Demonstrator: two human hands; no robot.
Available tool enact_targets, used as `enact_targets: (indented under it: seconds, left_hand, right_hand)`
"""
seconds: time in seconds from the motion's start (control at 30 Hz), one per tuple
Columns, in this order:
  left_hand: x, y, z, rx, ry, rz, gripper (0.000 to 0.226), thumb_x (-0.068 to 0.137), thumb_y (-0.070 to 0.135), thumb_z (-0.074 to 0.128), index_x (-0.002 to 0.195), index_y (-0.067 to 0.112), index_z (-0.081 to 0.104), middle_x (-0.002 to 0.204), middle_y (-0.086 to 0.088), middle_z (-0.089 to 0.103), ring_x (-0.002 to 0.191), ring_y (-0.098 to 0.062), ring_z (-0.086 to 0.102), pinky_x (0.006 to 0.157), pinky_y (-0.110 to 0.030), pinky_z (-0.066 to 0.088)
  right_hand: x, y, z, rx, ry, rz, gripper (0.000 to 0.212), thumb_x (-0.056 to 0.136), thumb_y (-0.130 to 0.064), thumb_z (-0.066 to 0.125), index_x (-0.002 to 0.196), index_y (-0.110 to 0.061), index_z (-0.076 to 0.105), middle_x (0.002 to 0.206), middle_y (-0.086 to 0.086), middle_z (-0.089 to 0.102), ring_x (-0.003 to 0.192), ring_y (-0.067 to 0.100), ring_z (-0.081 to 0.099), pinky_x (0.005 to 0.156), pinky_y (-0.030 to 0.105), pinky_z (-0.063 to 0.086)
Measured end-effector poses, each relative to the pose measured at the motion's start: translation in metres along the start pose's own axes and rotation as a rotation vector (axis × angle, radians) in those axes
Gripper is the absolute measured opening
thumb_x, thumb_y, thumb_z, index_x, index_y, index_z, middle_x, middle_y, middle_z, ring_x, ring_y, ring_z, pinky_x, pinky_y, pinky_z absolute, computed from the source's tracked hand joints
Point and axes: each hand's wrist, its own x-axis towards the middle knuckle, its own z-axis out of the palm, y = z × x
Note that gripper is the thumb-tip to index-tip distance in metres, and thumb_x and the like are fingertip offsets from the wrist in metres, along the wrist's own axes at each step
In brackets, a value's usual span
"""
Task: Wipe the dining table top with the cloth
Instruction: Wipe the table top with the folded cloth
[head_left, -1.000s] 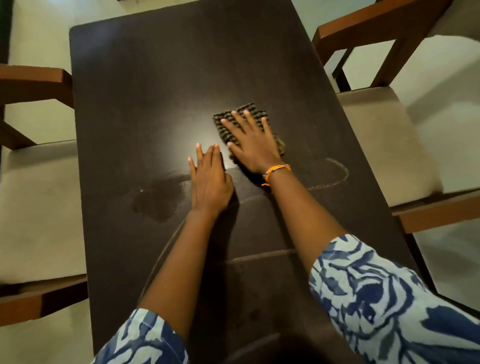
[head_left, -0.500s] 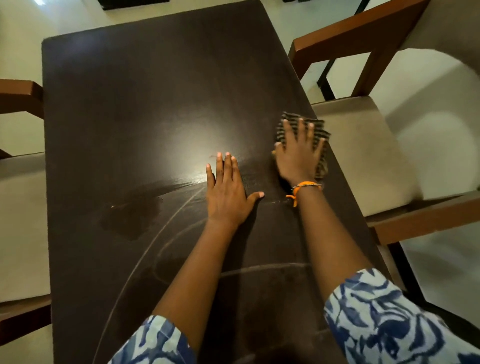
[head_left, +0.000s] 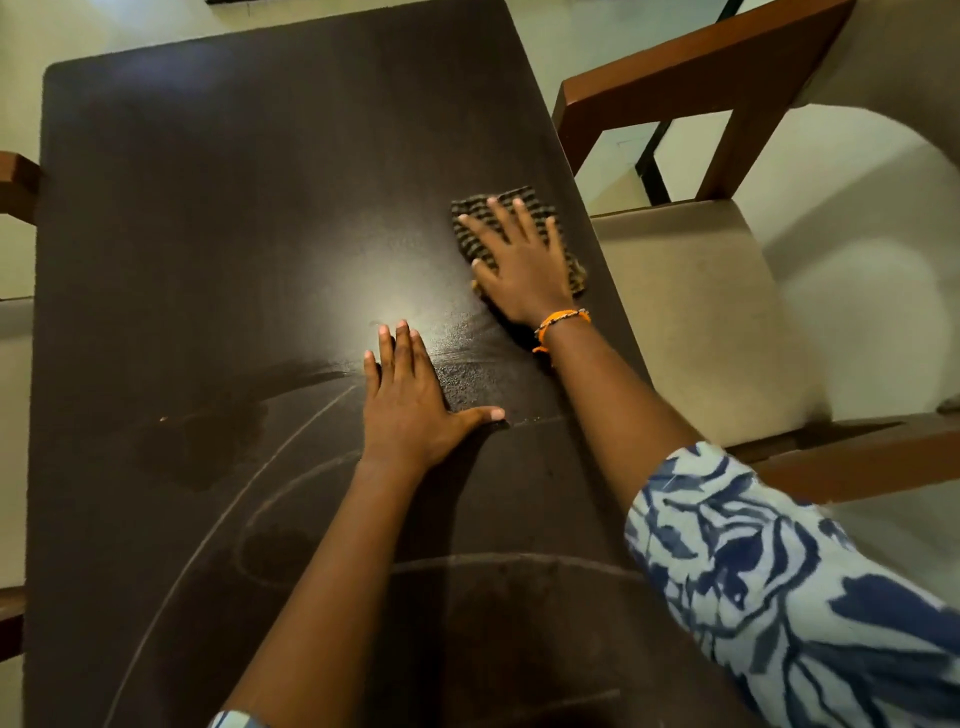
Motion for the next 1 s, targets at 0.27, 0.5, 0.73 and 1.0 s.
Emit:
enact_targets:
  seconds: [0.27,0.5,0.73,1.0]
  left_hand:
    - [0.005,0.008,-0.014,0.031,-0.113,-0.012,0.147,0.042,0.090,0.045,0.146,-0.001,-0.006,0.157,-0.015,-0.011,0.143,-0.027,-0.019,0.113,-0.041,-0.013]
    - [0.002,0.005,-0.005,0.062,-0.071,-0.005,0.137,0.053,0.084,0.050,0.146,0.000,-0.005,0.157,-0.014,-0.009,0.143,-0.029,-0.017,0.114,-0.044,-0.010]
    - [-0.029,0.004,0.018,0.029,0.020,-0.005,0.116,0.070,0.080,0.024,0.144,0.001,-0.014,0.155,-0.014,-0.020,0.140,-0.029,-0.026,0.112,-0.044,-0.015]
    - [-0.051,-0.022,0.020,0.105,0.001,0.040,0.121,0.068,0.080,0.035,0.144,0.001,-0.016,0.155,-0.015,-0.020,0.140,-0.030,-0.026,0.110,-0.045,-0.017]
  right_hand:
    - [0.014,0.051,-0.018,0.013,0.001,0.136,0.054,0.094,-0.036,0.040,0.146,-0.038,0.024,0.159,0.000,0.013,0.147,0.023,0.004,0.116,0.052,0.002]
    - [-0.051,0.056,-0.014,0.025,0.013,0.083,0.055,0.093,-0.037,0.043,0.146,-0.036,0.026,0.159,-0.001,0.014,0.147,0.022,0.005,0.116,0.050,0.000]
    - [-0.131,0.062,-0.006,0.025,0.020,0.152,0.060,0.090,-0.035,0.046,0.146,-0.037,0.025,0.159,-0.002,0.016,0.147,0.020,0.005,0.117,0.048,-0.001]
    - [-0.081,0.005,0.006,-0.009,0.019,0.178,0.060,0.091,-0.036,0.044,0.147,-0.034,0.023,0.159,0.000,0.014,0.147,0.025,0.006,0.115,0.052,-0.002]
